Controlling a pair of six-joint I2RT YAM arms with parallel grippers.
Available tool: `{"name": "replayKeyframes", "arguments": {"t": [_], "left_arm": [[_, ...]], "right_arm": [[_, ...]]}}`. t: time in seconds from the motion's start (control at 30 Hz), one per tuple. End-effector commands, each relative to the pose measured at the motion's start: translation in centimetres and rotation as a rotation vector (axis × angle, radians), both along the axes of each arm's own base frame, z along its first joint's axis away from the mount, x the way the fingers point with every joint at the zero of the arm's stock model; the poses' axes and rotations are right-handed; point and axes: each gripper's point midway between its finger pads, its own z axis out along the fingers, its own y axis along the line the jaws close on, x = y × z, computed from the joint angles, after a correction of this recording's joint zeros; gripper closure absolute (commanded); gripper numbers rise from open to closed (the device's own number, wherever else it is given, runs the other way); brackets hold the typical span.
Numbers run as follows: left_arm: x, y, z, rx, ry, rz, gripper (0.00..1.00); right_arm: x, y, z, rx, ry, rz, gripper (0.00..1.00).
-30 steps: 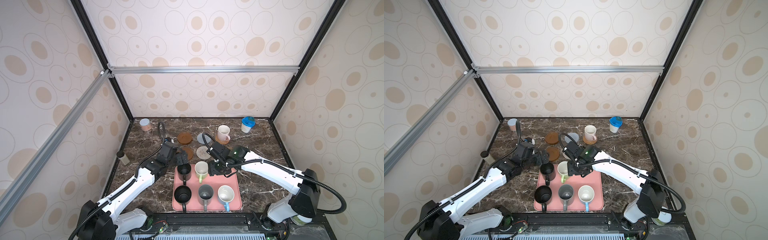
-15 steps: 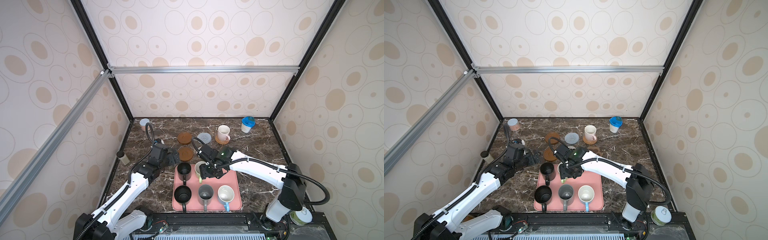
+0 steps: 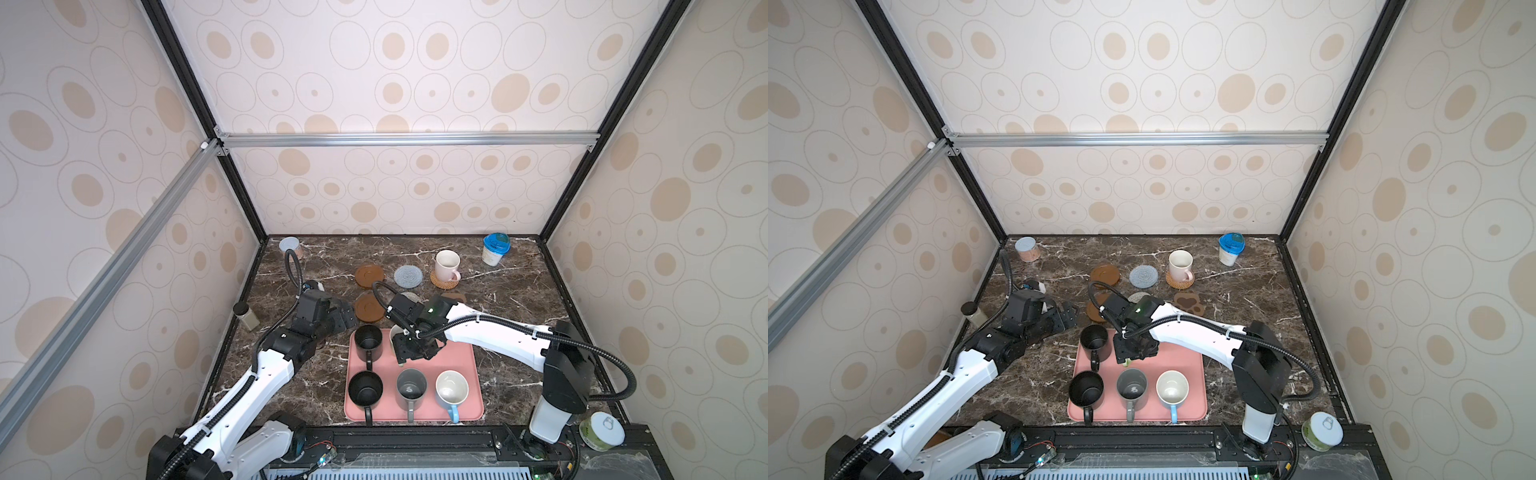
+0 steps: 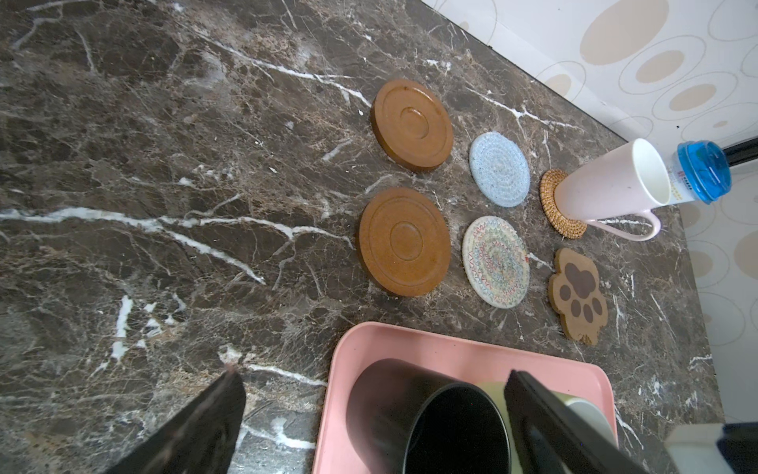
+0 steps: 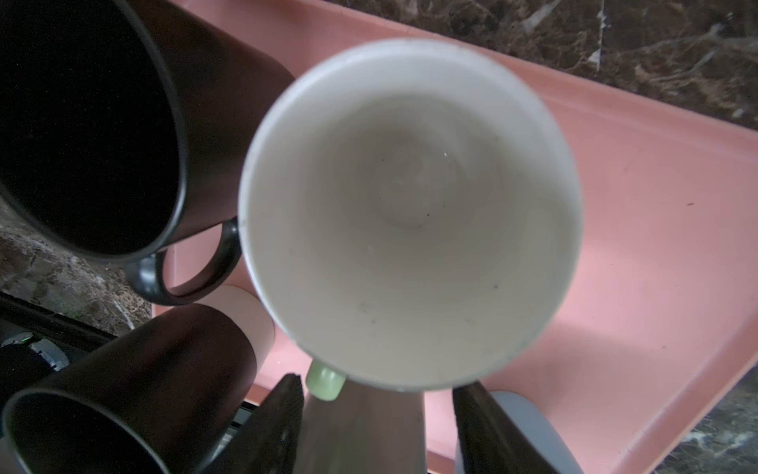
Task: Place cups on coasters
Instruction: Pick up the cup from the tray.
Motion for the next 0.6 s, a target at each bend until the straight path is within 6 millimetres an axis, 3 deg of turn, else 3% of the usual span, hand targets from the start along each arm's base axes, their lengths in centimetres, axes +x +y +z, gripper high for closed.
{"name": "replayKeyframes", "arguments": {"t": [0.0,0.57], "left_arm": [[-0.2,0.2,0.2,-0.013,-0.001,0.008,0.0],[0.1,-0.4,0.4,-0.036,-0.004,-0.01,0.0]], "right_arm": [[0.1,0.1,0.0,-0.029,-0.008,0.015,0.38],[1.3,-3.6,-0.5,-0.186,-0.072,0.04,0.38]]}}
